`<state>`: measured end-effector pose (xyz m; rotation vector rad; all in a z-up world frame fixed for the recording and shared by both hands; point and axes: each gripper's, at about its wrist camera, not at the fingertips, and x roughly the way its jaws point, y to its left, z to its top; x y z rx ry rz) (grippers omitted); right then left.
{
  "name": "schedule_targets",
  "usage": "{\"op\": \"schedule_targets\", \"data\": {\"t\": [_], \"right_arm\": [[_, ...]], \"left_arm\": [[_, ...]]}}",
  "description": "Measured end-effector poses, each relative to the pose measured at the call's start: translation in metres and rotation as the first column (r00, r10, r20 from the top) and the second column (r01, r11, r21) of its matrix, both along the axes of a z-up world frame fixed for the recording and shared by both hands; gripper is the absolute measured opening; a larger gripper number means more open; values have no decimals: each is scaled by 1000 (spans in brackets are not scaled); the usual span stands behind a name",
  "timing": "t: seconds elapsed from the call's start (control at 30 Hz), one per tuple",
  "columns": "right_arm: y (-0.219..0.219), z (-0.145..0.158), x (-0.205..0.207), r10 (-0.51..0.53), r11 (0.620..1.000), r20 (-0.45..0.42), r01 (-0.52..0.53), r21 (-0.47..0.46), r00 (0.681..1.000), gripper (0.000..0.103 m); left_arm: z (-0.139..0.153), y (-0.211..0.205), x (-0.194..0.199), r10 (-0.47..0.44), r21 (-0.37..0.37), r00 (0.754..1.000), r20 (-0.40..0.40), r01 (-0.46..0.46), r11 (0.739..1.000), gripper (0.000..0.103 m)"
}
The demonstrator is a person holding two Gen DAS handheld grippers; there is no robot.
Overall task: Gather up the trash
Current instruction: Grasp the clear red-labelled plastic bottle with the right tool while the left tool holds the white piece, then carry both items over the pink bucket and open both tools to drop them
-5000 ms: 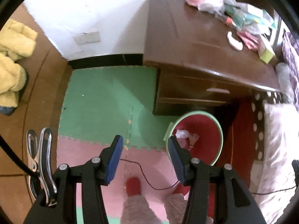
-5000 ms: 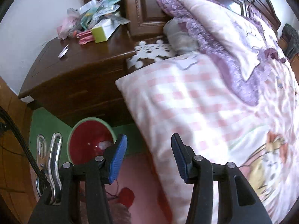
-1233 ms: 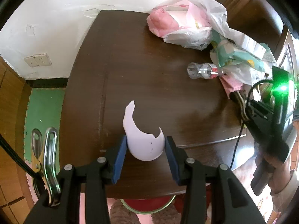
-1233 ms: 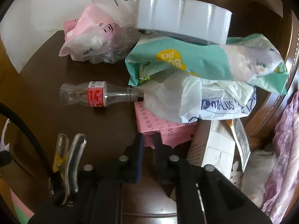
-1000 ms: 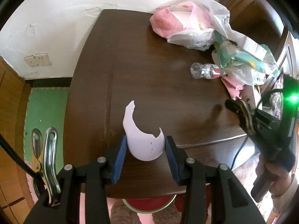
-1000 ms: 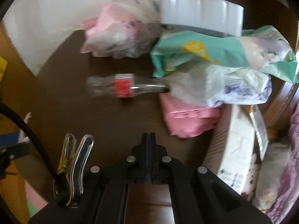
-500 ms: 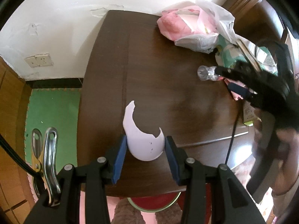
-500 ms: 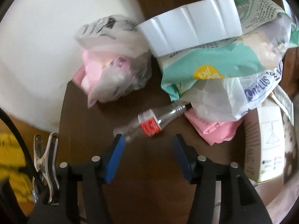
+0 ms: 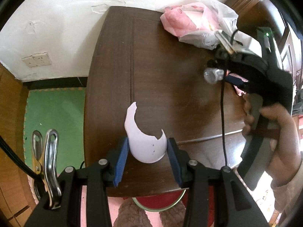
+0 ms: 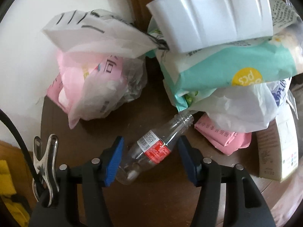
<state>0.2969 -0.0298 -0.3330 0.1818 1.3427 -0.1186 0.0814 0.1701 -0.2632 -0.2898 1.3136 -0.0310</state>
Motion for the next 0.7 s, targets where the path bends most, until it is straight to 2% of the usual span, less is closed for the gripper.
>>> {"op": "schedule_targets", "data": {"t": [0.1, 0.3, 0.53, 0.7], "right_arm": [[7, -1, 0, 51, 999, -18, -51, -5, 999, 44], [-3, 7, -24, 130, 991, -37, -129, 29, 991, 42], [-22, 29, -78, 215, 974, -44, -211, 76, 976, 42], [-35, 48, -122, 269, 960, -67, -263, 93, 961, 42]], "left_arm": [[2, 2, 0, -5, -11, 1000, 1, 5, 1000, 44], [7, 1, -6, -41, -21, 999, 12, 41, 999, 44], [16, -11, -22, -72, -55, 997, 23, 73, 996, 44], [27, -29, -49, -104, -58, 994, 15, 105, 993, 44]]}}
